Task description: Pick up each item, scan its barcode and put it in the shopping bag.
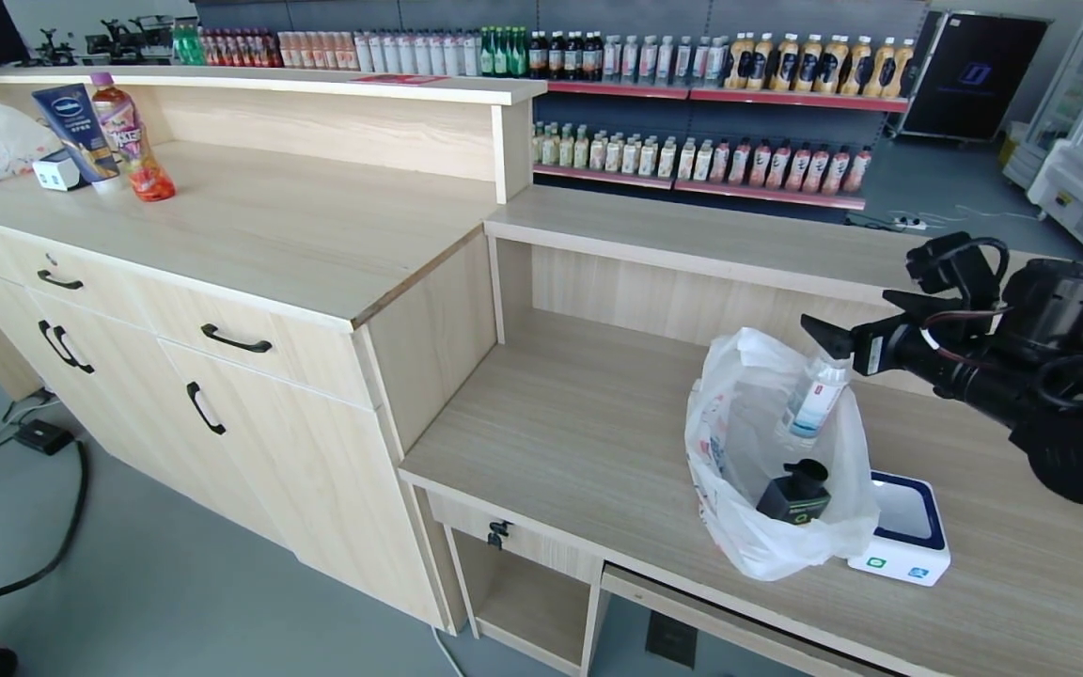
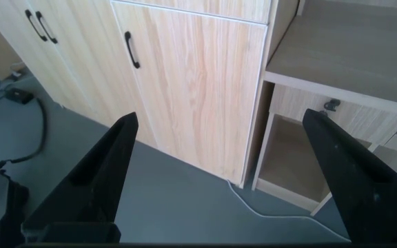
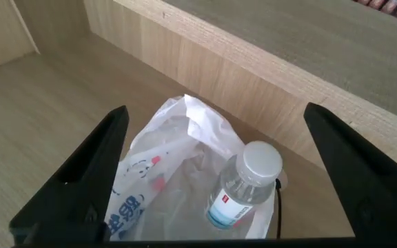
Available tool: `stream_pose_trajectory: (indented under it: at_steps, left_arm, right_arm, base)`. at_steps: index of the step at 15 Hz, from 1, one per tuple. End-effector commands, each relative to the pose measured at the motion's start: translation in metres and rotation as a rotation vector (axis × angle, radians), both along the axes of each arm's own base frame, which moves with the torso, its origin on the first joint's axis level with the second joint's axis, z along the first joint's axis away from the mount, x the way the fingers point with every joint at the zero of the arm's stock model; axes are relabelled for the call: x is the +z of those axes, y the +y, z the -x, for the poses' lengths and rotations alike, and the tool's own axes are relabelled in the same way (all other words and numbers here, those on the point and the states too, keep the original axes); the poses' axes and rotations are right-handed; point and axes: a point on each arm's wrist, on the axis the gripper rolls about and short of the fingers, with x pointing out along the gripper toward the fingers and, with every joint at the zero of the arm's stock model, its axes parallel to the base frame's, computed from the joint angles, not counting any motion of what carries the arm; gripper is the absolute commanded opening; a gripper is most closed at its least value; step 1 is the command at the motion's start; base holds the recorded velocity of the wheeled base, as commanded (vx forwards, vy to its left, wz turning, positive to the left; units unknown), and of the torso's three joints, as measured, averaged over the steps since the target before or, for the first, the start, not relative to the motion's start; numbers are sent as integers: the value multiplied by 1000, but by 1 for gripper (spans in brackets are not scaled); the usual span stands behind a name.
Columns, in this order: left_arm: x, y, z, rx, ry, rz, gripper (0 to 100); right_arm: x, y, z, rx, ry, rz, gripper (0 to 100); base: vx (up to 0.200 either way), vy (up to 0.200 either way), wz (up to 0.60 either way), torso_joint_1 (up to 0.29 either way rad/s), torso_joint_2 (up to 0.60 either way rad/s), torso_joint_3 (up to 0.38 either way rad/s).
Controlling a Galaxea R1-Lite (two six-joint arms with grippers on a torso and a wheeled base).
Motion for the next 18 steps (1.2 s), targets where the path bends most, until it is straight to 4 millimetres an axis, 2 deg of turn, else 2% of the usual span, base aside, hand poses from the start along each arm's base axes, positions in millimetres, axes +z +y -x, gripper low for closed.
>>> stream_pose_trajectory:
  at_steps: [1,3,5,7,8,10,12,14,16,18]
  left_arm:
    - [0,0,0,1,0,0,100]
    - [0,0,0,1,0,0,100]
    - [0,0,0,1,0,0,100]
    - [0,0,0,1,0,0,100]
    - [0,0,0,1,0,0,100]
    - [0,0,0,1,0,0,100]
    - [0,0,0,1,0,0,100]
    - [0,0,0,1,0,0,100]
    - [0,0,0,1,0,0,100]
    - [0,0,0,1,0,0,100]
  right_arm:
    - [29,0,63,-4,-56,49,100]
    - [50,-7,89,-112,-98,87,100]
    - [65,-28,104,-285,-100,128,100]
    - [66,-49,121,-434,-21,133,100]
    - [59,-69,134,-543,93,130,100]
    - [43,-100,144,-680,237,100,100]
    - [25,-133,136,-776,289,76,100]
    - [5,-164,124,-829,285,71,100]
    - [-12,-188,113,-861,258,71,100]
    - [-25,-203,104,-804,228,63,100]
  base:
    - [0,0,0,0,0,0]
    - [0,0,-600,2,5,5]
    - [0,0,-600,-5,-2,7]
    - [0,0,-600,12,10,5]
    - [0,0,-600,7,2,7]
    - [0,0,-600,0,0,0]
    - [0,0,-600,5,2,0]
    - [0,0,0,0,0,0]
    - [0,0,0,0,0,0]
    - [0,0,0,0,0,0]
